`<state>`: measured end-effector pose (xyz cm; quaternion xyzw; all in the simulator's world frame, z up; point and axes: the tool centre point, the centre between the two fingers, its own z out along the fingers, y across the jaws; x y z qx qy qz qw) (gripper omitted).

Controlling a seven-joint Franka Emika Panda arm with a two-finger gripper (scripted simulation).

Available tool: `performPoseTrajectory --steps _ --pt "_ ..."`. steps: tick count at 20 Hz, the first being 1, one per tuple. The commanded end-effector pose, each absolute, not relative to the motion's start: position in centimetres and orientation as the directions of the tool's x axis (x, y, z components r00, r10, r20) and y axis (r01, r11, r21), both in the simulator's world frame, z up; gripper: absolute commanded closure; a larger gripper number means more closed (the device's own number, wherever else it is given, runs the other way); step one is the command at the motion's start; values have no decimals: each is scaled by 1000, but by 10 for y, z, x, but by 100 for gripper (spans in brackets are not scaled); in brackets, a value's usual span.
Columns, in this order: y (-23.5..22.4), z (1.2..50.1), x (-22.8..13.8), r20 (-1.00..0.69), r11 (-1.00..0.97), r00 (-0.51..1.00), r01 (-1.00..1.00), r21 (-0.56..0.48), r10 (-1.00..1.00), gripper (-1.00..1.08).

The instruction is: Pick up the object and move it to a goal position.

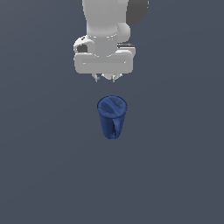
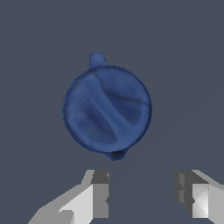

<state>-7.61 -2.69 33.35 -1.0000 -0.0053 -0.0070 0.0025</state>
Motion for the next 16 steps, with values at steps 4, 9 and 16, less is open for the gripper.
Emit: performPoseTrajectory --steps 4,9,16 --pt "-25 331 -65 -3 -1000 1000 9 -1 9 -20" --pt "-21 327 -47 -28 -1000 1000 7 7 7 -20" --pt "-13 314 -13 -79 -1000 997 1 24 -1 -20"
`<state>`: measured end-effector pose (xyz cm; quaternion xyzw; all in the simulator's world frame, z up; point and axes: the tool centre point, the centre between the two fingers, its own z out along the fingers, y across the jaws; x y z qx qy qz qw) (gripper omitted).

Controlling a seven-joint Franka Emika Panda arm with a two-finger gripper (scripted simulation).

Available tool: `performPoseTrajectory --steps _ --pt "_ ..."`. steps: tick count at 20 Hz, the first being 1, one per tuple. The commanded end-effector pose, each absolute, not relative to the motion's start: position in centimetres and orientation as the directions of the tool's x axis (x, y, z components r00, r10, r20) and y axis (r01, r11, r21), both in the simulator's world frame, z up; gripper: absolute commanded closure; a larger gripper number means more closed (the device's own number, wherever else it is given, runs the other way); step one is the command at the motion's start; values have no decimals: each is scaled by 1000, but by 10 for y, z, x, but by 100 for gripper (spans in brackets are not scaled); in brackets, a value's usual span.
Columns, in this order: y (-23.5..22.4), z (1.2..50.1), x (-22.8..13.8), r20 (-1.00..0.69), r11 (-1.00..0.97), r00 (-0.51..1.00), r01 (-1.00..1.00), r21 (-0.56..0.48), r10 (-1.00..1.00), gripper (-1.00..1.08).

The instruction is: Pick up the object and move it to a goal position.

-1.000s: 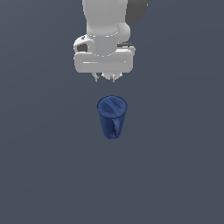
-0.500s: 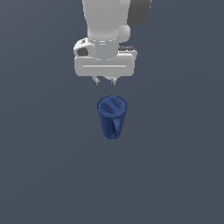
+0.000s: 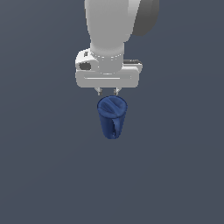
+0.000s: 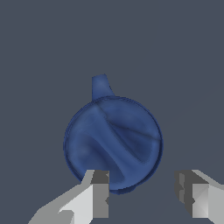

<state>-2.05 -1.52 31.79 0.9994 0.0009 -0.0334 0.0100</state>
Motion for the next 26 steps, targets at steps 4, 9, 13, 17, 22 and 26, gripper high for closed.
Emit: performPoseTrajectory --steps 4,9,13,17,22,26 --pt "-8 304 6 -109 -999 994 -2 36 -6 -20" --pt "0 289 28 -147 -999 989 -7 52 -14 -20" --pt "6 274 44 -176 -998 984 -10 67 -22 -20" --pt "12 259 58 -205 -997 978 -14 81 -30 -20" --pt "19 242 69 -232 -995 972 -18 97 -40 -20" --pt "22 232 75 -247 -994 968 -20 106 -46 -20"
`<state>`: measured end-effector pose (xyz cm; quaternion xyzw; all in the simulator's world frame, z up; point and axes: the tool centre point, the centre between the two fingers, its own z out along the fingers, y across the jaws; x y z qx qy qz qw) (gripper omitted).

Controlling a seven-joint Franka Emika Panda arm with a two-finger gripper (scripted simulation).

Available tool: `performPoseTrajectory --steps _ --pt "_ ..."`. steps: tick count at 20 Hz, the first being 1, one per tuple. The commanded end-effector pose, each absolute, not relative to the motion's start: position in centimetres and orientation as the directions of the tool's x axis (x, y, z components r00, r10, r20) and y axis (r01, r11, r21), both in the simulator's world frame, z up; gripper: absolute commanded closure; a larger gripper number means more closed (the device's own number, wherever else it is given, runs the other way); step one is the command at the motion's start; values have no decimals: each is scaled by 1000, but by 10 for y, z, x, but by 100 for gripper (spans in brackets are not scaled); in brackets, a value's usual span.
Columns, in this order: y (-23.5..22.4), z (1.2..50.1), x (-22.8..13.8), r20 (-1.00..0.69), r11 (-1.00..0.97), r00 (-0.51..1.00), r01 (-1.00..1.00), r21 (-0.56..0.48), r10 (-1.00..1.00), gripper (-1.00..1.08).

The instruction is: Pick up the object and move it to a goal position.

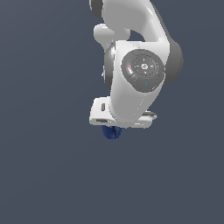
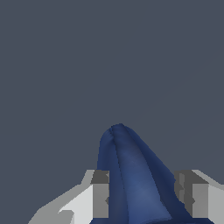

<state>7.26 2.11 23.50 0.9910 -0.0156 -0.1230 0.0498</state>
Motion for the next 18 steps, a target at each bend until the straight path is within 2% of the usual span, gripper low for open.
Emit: performPoseTrajectory --steps 1,18 --pt "23 230 76 -250 -994 967 -20 108 -47 -20" --pt "24 209 75 -261 -993 964 -21 114 -51 -20"
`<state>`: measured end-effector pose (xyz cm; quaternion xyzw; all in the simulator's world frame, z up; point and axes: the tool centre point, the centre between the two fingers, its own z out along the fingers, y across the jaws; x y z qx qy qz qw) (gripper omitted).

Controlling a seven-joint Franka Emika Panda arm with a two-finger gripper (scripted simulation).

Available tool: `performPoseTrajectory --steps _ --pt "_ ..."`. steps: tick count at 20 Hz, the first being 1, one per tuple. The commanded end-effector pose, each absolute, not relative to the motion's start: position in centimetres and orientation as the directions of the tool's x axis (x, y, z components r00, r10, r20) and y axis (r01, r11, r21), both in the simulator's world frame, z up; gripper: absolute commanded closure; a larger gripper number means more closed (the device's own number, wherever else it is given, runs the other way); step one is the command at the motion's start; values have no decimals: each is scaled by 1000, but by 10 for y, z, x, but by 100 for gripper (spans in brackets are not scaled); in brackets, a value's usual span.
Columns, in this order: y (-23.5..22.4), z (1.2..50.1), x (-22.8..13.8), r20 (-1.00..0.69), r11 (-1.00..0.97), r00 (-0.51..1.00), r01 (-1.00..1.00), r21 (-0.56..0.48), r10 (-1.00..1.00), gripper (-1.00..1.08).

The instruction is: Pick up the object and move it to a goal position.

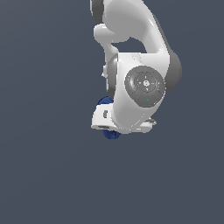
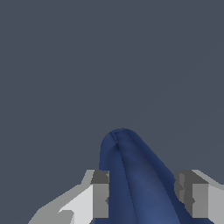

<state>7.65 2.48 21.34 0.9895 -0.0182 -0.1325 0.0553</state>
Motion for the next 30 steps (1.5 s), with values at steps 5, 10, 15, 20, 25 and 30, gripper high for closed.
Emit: performPoseTrajectory --steps 5,10,15,20,25,30 --pt "23 197 72 -261 -993 964 -22 115 -51 -20" --pt "23 193 72 -261 -993 964 -22 115 -51 -20" --pt "23 193 72 -261 -993 964 -22 115 -51 108" --pt "23 193 72 -261 -993 964 -22 115 -51 108" --pt "21 201 74 -247 -993 968 -22 115 -50 108" --pt "16 231 83 -191 -993 980 -25 112 -47 108"
